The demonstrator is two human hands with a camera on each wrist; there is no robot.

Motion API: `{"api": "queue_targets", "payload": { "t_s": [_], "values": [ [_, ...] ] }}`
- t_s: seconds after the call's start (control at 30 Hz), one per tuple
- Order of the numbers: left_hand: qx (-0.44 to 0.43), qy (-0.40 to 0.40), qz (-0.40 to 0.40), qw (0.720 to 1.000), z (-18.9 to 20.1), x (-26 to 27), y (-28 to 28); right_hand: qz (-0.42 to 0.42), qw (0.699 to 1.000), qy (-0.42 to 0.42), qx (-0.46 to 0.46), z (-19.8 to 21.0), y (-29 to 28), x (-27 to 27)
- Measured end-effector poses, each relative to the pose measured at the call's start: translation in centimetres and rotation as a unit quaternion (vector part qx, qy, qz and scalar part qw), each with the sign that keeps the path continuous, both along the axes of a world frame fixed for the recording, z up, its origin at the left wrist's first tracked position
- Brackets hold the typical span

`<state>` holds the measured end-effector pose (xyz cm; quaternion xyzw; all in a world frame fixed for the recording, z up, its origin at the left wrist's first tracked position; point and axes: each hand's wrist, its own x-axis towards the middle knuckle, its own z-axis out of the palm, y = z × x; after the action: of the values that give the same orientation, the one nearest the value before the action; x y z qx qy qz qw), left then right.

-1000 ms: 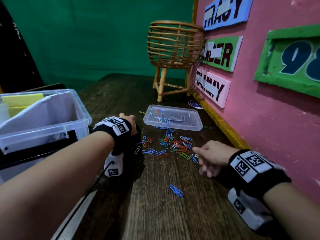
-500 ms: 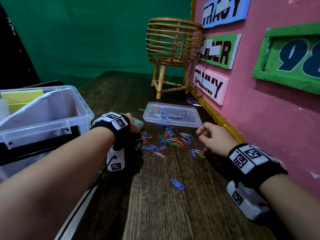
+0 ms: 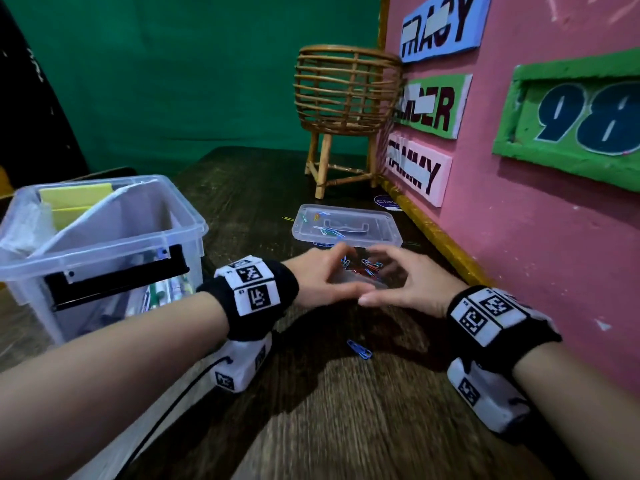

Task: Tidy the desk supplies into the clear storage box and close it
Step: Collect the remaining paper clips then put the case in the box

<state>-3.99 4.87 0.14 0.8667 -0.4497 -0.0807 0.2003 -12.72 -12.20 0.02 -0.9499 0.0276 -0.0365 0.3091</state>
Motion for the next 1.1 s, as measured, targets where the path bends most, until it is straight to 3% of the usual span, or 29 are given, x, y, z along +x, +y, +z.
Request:
{"api": "queue_targets", "payload": {
  "t_s": [0.07,0.27,0.6,0.73,0.8,0.9,1.1],
  "values": [
    [0.007,0.016,-0.007,1.0,-0.1,-0.3,-0.1,0.009,0.999,0.04,-0.017,-0.1,0.5,-0.3],
    [0.011,0.017,0.005,1.0,-0.2,-0.1,0.0,0.011,0.997,0.053,-0.063,-0.1,0.9,-0.9],
    [0.004,0.036,-0.007,0.999,-0.4,-0.6,0.2,0.039,0.992,0.112,-0.048,0.2,0.9,-1.1],
    [-0.068,-0.025,0.022,0.997,-0.5,-0.2,0.3,-0.007,0.994,0.084,-0.062,-0.3,0.6,-0.8],
    [-0.065,-0.037,0.023,0.997,-0.4,-0.1,0.3,-0.011,0.995,0.089,-0.044,-0.3,0.5,-0.8],
    [-0.024,-0.039,-0.004,0.999,-0.4,-0.3,0.3,-0.006,0.996,0.08,-0.038,-0.3,0.7,-0.8],
    [-0.093,-0.007,-0.028,0.995,0.1,-1.5,0.3,-0.105,0.989,-0.029,-0.099,-0.2,0.2,-0.3]
  ]
}}
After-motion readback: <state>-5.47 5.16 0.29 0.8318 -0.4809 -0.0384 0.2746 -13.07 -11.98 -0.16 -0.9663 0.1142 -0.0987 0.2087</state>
